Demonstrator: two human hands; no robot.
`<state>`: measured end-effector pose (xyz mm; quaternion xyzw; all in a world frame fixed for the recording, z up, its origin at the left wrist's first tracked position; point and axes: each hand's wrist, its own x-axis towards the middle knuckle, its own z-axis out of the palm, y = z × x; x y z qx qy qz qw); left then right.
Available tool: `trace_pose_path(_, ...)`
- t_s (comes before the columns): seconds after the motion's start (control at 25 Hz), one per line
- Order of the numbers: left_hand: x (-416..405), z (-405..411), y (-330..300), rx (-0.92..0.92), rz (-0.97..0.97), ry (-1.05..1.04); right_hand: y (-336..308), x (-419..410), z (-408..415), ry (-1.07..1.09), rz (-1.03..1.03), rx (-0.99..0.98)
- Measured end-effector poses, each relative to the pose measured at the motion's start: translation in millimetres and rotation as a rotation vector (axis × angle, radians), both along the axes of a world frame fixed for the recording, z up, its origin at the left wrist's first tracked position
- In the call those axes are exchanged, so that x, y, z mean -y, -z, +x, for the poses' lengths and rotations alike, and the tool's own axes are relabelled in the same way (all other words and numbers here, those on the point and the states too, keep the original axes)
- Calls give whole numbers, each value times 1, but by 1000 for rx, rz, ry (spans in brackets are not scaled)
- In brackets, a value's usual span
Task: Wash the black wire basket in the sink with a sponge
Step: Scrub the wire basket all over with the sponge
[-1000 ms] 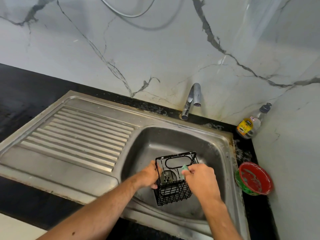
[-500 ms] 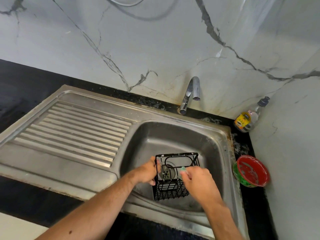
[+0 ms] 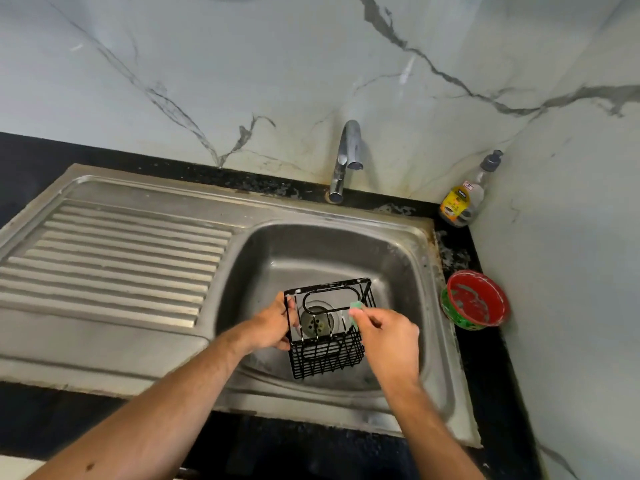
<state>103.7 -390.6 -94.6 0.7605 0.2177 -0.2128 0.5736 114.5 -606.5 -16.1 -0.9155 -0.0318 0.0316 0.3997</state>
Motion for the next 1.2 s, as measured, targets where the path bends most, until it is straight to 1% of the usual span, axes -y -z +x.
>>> trace_pose_path(0.08, 0, 0, 2, -5, -20, -12, -6, -2, 5, 18, -37, -50)
trace_pose_path(0.16, -1, 0, 2, 6, -19, -24, -9, -5, 6, 13, -24, -61)
trace_pose_path(0.24, -3, 0, 1, -1, -27, -29, -6, -9, 1, -30, -65, 12)
trace_pose_path(0.32, -4, 2, 0, -12, -21, -24, 2, -12, -3, -70, -202, 140)
trace_pose_path(0.36, -2, 3, -1, -14, -9, -16, 5, -12, -3, -70, -258, 173)
trace_pose_path(0.4, 0, 4, -4, -12, 1, -3, 5, -10, -2, -48, -283, 168)
trace_pose_path(0.48, 2, 7, -6, -6, 14, 14, -2, -8, 3, 6, -260, 106)
trace_pose_path(0.64, -3, 1, -6, -14, -19, -18, -12, -14, 2, -32, -68, -161)
trace_pose_path(0.8, -5, -7, -7, -3, -62, -1, -20, -9, 9, -19, 26, -346)
trace_pose_path(0.88, -3, -7, -7, 11, -71, -6, -20, -5, 9, 1, 120, -404)
trace_pose_path(0.92, -3, -7, -6, 13, -73, -17, -19, -4, 5, 39, 238, -417)
trace_pose_path(1.0, -3, -8, -3, 24, -70, -50, -15, -6, -5, 199, 602, -417)
trace_pose_path(1.04, -4, -9, -1, 27, -69, -58, -16, -7, -9, 264, 707, -396)
trace_pose_path(1.08, -5, -10, 2, 28, -57, -59, -15, -7, -10, 293, 700, -356)
trace_pose_path(1.12, -5, -12, 4, 29, -41, -55, -15, -6, -9, 273, 579, -308)
trace_pose_path(1.2, -5, -15, 8, 35, -21, -48, -17, -5, -5, 130, 212, -215)
